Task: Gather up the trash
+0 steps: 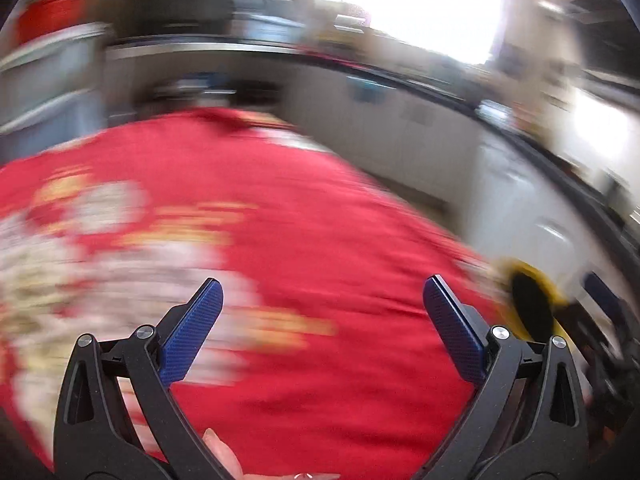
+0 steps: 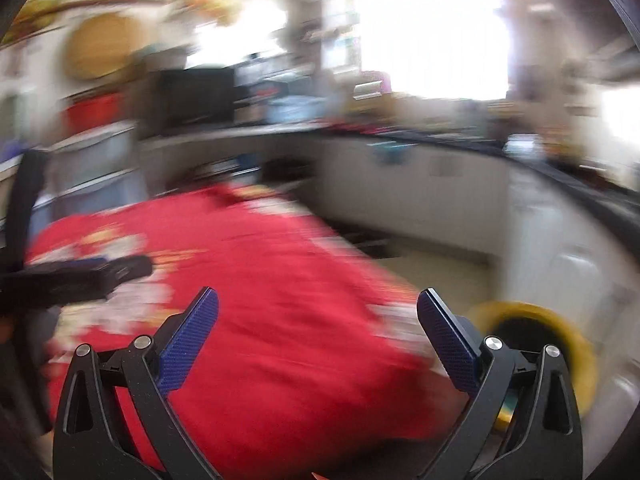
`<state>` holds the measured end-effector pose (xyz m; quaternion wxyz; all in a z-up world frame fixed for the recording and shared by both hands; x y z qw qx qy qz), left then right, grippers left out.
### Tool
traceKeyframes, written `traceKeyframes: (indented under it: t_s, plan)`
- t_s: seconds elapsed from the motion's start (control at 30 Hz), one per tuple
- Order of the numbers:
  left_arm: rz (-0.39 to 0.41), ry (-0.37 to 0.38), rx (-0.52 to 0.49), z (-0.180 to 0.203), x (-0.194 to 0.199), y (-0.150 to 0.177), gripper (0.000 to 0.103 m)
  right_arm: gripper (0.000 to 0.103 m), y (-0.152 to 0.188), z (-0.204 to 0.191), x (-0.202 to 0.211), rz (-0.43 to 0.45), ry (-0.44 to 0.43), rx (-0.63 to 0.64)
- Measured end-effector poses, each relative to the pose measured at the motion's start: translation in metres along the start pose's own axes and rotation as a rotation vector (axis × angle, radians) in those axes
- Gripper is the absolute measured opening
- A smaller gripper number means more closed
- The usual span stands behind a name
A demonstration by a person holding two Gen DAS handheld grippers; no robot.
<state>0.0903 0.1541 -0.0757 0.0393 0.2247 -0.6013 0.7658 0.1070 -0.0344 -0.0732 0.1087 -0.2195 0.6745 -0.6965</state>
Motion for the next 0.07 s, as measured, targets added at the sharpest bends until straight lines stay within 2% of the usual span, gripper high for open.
traceKeyframes:
  t_s: [0.03,0.07]
  plan:
    - [0.007,-0.088,0.019,-0.035,0.001,-0.004,0.092,0.097,0.001,-0.036,-0.020,-0.040,-0.095,0.003]
    - [0.020,-0.220,0.055,-0.087,0.005,-0.009,0.092,0.097,0.002,-0.071,-0.037,-0.079,-0.178,0.012]
Point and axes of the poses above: each gripper's, at about its wrist camera, not at the fingertips, and x roughly against the way its jaws point, z to its right, y to its underside, the point moved 7 cm from there along -x, roughly the way its jaws point, and after that the axes turned 14 degrees about z, right-handed, at the moved point
